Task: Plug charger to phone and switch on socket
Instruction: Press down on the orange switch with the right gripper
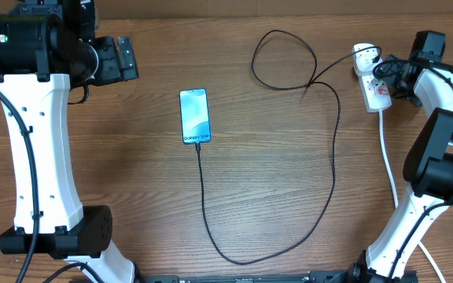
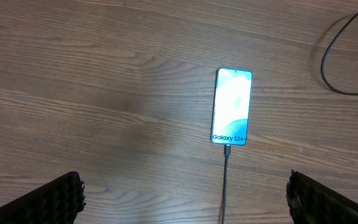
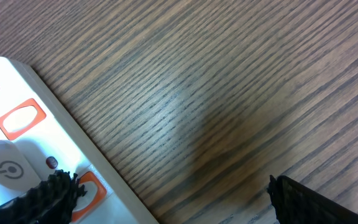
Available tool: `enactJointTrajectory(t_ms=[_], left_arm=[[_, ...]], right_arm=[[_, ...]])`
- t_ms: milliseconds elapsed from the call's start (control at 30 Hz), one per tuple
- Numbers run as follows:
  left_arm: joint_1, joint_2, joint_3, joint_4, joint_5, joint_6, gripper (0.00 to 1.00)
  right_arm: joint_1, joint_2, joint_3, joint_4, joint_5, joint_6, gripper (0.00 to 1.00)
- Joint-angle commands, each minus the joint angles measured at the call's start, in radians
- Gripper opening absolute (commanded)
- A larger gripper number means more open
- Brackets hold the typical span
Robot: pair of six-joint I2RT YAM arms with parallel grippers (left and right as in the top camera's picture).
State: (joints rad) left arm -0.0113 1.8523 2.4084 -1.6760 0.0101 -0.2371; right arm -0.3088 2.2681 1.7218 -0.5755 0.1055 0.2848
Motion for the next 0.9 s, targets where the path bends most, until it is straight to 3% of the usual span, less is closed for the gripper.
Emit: enactJointTrajectory(t_ms=[0,867], left_arm=[[-0.002,-0.026,-0.001,0.001,-0.014,-0.003,1.00],[-0.002,-0.026,-0.001,0.001,-0.014,-0.003,1.00]], right_arm=[[0.045,0.034,0.000,-0.030,-0.047,-0.022,1.00],[0.086,0.034,-0.001,-0.063,-0.047,-0.024,1.00]])
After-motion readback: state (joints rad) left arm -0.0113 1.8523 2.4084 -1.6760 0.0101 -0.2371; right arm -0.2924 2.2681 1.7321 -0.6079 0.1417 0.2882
